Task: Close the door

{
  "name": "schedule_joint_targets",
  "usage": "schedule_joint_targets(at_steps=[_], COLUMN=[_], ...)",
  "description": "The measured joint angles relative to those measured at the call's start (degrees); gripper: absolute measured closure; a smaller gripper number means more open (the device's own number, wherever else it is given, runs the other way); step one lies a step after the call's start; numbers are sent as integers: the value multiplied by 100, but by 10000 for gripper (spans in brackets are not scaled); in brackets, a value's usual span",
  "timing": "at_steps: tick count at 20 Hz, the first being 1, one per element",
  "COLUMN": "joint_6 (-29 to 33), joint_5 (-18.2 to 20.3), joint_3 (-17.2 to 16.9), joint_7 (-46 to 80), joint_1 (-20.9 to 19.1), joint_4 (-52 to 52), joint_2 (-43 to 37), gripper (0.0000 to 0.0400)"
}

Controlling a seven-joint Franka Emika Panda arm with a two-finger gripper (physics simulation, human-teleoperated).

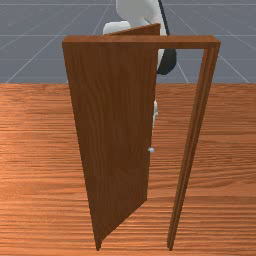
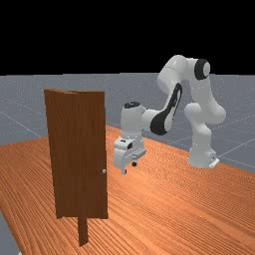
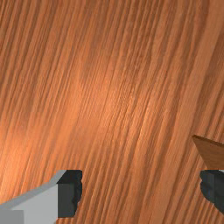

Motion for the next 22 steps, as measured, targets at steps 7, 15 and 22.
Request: schedule_joint_targets(at_steps=[7,15,22], joint_6=[-203,-382,-2220], joint_5=[224,871,395], joint_3=[-363,-479,-426], joint_7=[2944,705,217], joint_1=[695,-742,-711], joint_4=[141,503,4895], joint_2=[71,289,2811], gripper=[0,0,0])
